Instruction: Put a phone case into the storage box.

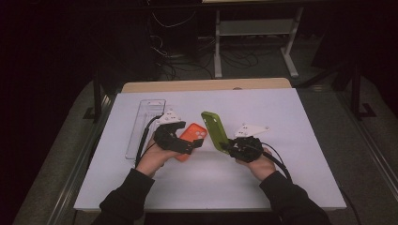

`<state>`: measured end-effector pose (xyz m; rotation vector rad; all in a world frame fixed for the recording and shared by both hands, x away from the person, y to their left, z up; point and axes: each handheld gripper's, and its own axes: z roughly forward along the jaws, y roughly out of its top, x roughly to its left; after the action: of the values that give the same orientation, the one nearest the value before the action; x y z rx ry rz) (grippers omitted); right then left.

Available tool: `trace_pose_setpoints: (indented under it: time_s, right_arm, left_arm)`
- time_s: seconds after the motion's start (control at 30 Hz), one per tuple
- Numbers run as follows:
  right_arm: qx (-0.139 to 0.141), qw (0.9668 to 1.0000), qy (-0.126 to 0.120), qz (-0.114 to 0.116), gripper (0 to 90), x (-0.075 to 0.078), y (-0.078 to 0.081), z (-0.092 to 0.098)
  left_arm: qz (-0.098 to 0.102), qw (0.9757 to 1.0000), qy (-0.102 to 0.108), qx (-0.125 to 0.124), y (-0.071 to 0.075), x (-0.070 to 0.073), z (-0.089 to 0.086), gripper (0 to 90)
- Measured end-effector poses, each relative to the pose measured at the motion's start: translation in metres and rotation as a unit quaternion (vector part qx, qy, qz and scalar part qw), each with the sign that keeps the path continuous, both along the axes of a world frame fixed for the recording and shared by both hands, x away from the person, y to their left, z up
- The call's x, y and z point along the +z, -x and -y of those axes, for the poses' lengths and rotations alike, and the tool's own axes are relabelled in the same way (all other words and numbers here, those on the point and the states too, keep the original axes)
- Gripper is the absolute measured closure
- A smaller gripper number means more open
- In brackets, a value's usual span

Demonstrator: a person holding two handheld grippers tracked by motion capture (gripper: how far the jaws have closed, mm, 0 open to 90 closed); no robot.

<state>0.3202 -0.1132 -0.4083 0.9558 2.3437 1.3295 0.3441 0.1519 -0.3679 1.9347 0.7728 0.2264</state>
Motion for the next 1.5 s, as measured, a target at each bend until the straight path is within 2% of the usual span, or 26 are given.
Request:
trace_pose_setpoints:
  time_s: [0.2,0.27,0.6,1.03,1.23,1.5]
  right_arm:
    - [0.005,1.0,-0.005,0.001,75.6,-0.001,0.002,-0.008]
    - [0.005,0.9999,-0.012,-0.006,75.6,-0.001,0.005,-0.012]
    - [0.03,0.9994,-0.014,-0.009,75.6,-0.004,0.011,-0.031]
    - [0.043,0.9989,-0.019,-0.005,75.6,-0.004,0.016,-0.041]
    - [0.046,0.9988,-0.019,-0.007,75.6,-0.005,0.018,-0.044]
    - [0.049,0.9987,-0.013,-0.004,75.6,-0.006,0.019,-0.047]
  left_arm:
    - [0.0,1.0,0.008,0.0,0.0,-0.001,0.003,0.0]
    - [0.0,1.0,0.01,0.001,0.0,-0.001,0.003,0.0]
    - [0.003,0.9997,0.023,0.006,0.0,-0.001,0.004,0.0]
    - [-0.004,0.9995,0.032,0.001,0.0,-0.005,0.009,0.0]
    - [-0.008,0.9993,0.036,0.006,0.0,-0.006,0.009,0.0]
    - [-0.009,0.9985,0.052,0.017,0.002,-0.006,0.011,0.0]
